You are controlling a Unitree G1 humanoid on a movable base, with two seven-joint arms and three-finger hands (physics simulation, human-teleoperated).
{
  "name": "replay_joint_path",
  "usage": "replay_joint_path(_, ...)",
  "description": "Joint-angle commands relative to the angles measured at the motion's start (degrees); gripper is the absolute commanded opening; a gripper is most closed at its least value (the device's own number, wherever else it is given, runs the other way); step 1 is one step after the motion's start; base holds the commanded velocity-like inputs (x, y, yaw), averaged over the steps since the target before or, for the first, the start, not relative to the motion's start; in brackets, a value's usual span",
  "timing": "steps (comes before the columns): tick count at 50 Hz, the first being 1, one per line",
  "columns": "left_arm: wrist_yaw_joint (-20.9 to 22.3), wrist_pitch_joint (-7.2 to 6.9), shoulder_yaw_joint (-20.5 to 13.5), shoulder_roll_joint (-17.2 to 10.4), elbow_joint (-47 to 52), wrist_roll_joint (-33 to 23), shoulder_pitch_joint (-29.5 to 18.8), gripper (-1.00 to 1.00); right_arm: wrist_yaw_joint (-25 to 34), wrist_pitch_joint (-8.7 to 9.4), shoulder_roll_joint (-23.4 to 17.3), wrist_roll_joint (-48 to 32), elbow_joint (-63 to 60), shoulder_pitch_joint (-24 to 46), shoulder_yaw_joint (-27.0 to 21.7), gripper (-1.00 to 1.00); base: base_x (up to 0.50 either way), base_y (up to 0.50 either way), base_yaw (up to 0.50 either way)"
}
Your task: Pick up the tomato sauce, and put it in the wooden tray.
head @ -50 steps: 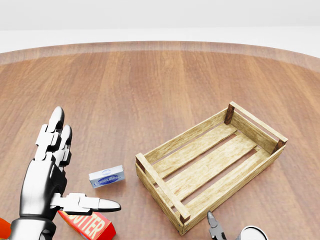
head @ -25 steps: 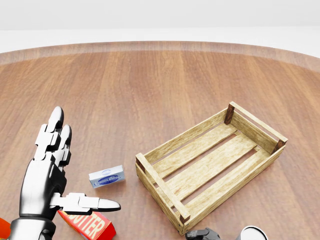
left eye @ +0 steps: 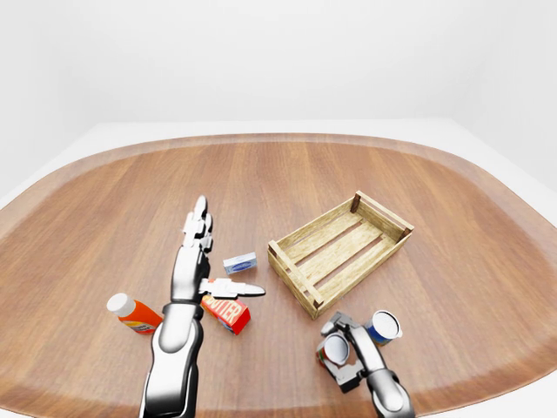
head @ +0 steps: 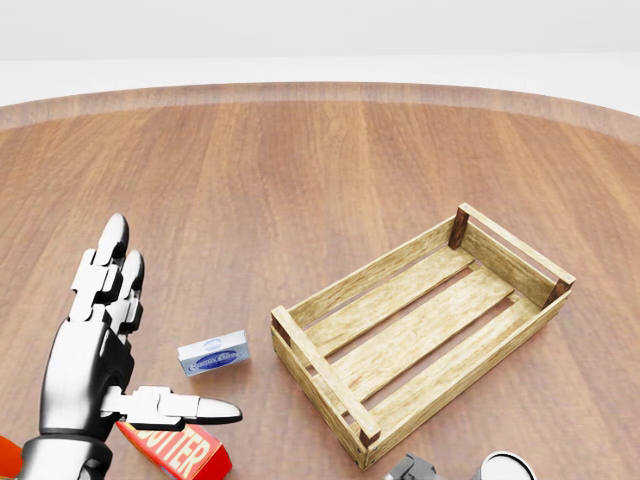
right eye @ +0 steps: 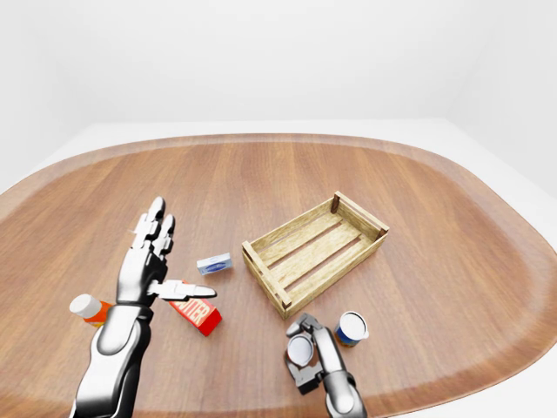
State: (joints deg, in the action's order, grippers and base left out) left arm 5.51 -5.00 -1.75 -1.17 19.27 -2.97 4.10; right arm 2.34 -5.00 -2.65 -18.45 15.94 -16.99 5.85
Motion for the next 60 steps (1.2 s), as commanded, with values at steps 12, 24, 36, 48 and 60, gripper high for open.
replay_joint_path(12, -0.02, 0.0, -0.22, -0.05, -0.23, 0.04, -0.15, 1.0, 4.55, 3.09, -0.8, 0.15, -23.79, -6.39, 2.21, -1.0, 0.0, 0.0, 0.0)
replay_joint_path(24, -0.03, 0.0, -0.53, -0.15, -0.77, 0.21, -0.44, 1.0, 7.19, 10.0, -4.72, 0.15, -45.94, -12.42, 7.05, -1.0, 0.0, 0.0, 0.0)
replay_joint_path(36, -0.03, 0.0, -0.47, -0.13, -0.43, 0.17, -0.33, 1.0, 8.41, 10.0, -5.47, -0.21, -51.14, -11.69, 6.93, -1.0, 0.0, 0.0, 0.0)
replay_joint_path(48, -0.07, 0.0, -0.3, -0.06, -0.59, 0.11, -0.24, 1.0, 13.34, 10.0, -4.22, -2.21, -57.95, -7.7, 4.62, -1.0, 0.0, 0.0, 0.0)
replay_joint_path(60, -0.06, 0.0, -0.16, -0.05, -1.03, 0.07, -0.2, 1.0, 19.29, 10.0, -2.89, -5.76, -62.79, -2.18, 2.52, -1.0, 0.0, 0.0, 0.0)
